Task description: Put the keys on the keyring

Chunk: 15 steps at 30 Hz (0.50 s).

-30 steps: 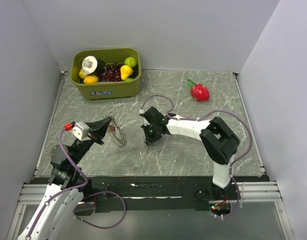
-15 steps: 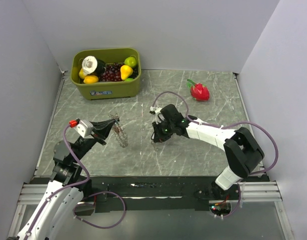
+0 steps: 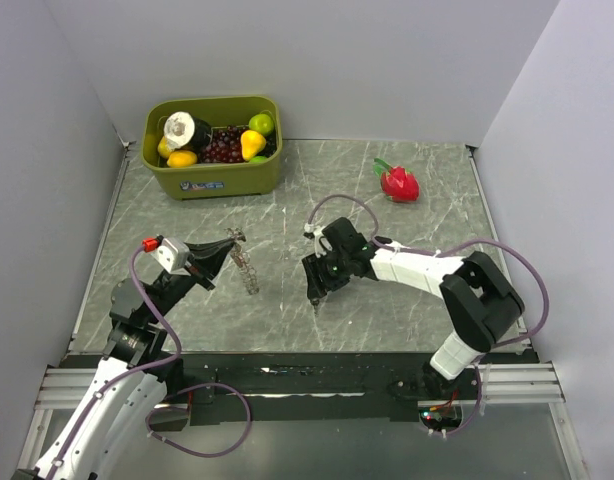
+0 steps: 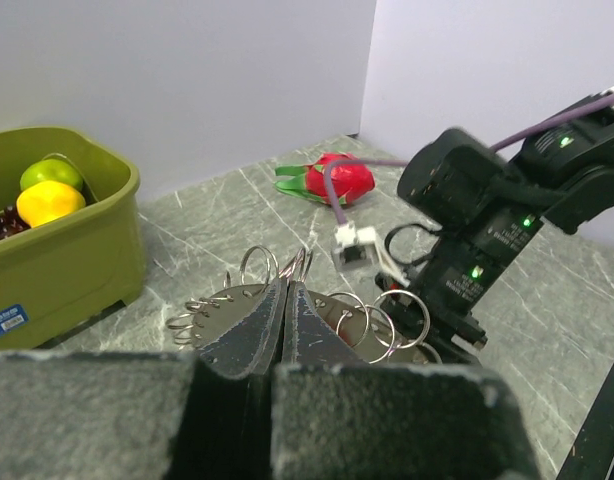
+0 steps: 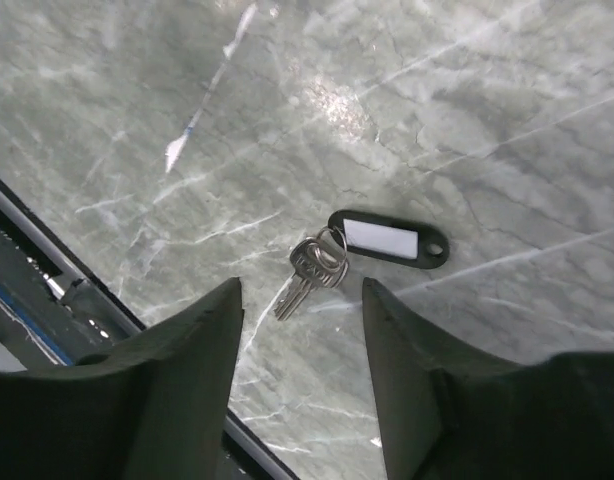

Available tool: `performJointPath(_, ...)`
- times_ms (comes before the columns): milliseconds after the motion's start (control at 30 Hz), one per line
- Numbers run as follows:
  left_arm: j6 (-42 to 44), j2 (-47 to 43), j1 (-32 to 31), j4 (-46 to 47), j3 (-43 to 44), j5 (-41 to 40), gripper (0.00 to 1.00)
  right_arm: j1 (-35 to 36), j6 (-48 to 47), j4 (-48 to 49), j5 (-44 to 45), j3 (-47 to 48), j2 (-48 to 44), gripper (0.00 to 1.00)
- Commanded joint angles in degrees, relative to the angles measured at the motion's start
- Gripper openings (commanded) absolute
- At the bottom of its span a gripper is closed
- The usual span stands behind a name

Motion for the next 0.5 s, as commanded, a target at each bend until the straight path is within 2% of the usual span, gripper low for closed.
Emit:
performJointPath(0,-1.12,0.18,0.13,6.1,0.04,0.97,0.01,-0.3,-0.21,2.12,2.82,0.51,-5.16,0.6)
performJointPath(167,-1.38,0.35,0.13,6.54,-0.23,0.97,0.01,-0.3,-0.83,0.8,3.18,2.27,-2.27,0.57)
performJointPath(333,-1.3,0.44,0.13,6.27,-0.05,0.71,0.01,-0.3,-0.75,0.8,2.38,3.23,1.42,0.45)
performJointPath(467,-1.3,0.53,0.13,6.45,-0.05,0.71,0.01,-0.48,0.22,0.01,1.68,3.59,3.36,0.42)
